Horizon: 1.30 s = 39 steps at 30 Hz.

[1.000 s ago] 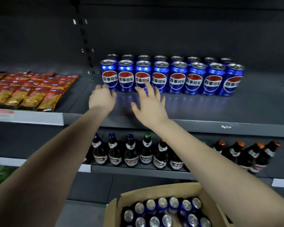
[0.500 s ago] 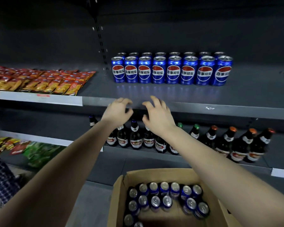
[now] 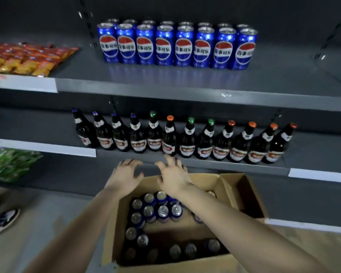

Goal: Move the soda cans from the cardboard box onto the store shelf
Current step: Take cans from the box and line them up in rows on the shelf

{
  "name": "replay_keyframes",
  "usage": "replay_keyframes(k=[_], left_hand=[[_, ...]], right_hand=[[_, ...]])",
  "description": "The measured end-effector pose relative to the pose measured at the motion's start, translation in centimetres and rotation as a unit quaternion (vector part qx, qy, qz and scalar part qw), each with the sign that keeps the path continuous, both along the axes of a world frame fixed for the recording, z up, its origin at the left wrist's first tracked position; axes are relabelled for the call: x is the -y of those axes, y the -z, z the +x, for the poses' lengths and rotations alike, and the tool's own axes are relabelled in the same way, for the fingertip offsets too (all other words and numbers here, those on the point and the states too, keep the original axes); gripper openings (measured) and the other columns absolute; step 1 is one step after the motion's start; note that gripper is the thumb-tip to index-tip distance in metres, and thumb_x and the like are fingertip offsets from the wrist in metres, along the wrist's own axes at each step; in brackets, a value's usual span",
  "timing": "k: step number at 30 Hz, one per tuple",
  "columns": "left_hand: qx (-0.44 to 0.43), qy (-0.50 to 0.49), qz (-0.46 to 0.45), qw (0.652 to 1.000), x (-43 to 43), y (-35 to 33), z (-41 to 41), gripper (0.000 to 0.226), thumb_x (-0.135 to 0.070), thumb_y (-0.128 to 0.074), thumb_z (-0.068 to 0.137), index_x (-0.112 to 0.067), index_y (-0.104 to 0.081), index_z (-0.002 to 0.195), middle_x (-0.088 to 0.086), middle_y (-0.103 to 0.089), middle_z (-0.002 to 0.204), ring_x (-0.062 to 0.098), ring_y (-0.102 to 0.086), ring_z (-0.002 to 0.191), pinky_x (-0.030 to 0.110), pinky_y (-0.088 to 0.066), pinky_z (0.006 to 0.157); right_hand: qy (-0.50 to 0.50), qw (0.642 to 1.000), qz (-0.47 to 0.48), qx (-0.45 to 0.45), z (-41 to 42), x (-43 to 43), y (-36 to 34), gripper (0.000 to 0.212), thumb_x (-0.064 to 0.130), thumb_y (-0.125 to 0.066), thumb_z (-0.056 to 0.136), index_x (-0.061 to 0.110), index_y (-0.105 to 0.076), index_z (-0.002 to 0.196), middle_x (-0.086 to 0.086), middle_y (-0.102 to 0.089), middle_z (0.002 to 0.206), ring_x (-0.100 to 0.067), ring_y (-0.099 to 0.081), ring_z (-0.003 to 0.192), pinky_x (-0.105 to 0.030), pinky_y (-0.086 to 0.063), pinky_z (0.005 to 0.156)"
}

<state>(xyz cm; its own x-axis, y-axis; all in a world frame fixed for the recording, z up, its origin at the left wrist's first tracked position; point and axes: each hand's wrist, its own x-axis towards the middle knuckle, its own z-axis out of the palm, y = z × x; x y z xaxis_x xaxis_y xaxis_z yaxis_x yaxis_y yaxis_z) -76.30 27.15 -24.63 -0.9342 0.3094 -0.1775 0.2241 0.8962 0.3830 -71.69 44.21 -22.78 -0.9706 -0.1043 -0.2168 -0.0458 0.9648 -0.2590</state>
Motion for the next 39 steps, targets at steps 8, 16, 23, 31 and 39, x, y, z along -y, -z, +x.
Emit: replay_keyframes(k=[8, 16, 23, 31, 39], left_hand=[[0.112, -0.017, 0.023, 0.993, 0.5, 10.7, 4.2, 0.036, -0.043, -0.042, 0.082, -0.025, -0.059, 0.108, 0.001, -0.057, 0.115, 0.022, -0.050, 0.120, 0.036, -0.022, 0.111], [0.204, -0.052, 0.060, 0.976, 2.0, 20.8, 7.5, 0.052, -0.016, -0.057, 0.090, -0.018, -0.043, 0.140, 0.000, -0.039, 0.146, 0.021, -0.044, 0.129, 0.024, -0.034, 0.101], [0.251, -0.071, 0.063, 0.963, 2.1, 29.2, 7.0, 0.066, -0.021, -0.057, 0.090, -0.023, -0.026, 0.148, -0.001, -0.025, 0.155, 0.022, -0.027, 0.141, 0.036, -0.030, 0.113], [0.163, -0.060, 0.014, 0.985, 0.1, 38.0, 3.1, 0.070, -0.008, -0.051, 0.093, -0.019, -0.014, 0.152, 0.000, -0.009, 0.160, 0.022, -0.014, 0.146, 0.040, -0.025, 0.117], [0.105, 0.032, -0.115, 0.987, -1.9, 41.6, -0.2, 0.075, -0.013, -0.054, 0.093, -0.027, -0.010, 0.152, -0.001, -0.001, 0.160, 0.031, -0.008, 0.146, 0.046, -0.018, 0.118]], right_hand=[[0.023, 0.996, -0.012, 0.084, 3.2, 0.8, 10.8, 0.053, 0.027, -0.044, 0.094, 0.038, -0.028, 0.144, -0.009, -0.010, 0.156, -0.044, -0.016, 0.138, -0.053, -0.033, 0.105], [0.015, 0.985, -0.003, 0.174, 5.7, 2.7, 21.7, 0.071, 0.029, -0.052, 0.092, 0.035, -0.011, 0.149, -0.004, -0.002, 0.158, -0.036, -0.015, 0.142, -0.054, -0.030, 0.108], [-0.002, 0.984, 0.003, 0.180, 3.1, 3.9, 30.0, 0.079, 0.028, -0.057, 0.091, 0.026, -0.007, 0.152, -0.006, 0.001, 0.159, -0.033, -0.007, 0.146, -0.050, -0.020, 0.115], [-0.013, 0.986, 0.061, 0.154, -0.5, 2.8, 39.6, 0.079, 0.014, -0.057, 0.090, 0.019, -0.009, 0.152, -0.013, -0.003, 0.159, -0.037, -0.004, 0.146, -0.047, -0.006, 0.118], [-0.029, 0.990, 0.062, 0.122, -2.3, 1.5, 43.1, 0.087, 0.002, -0.070, 0.073, 0.021, -0.027, 0.147, -0.013, -0.021, 0.151, -0.034, -0.018, 0.142, -0.043, -0.008, 0.120]])
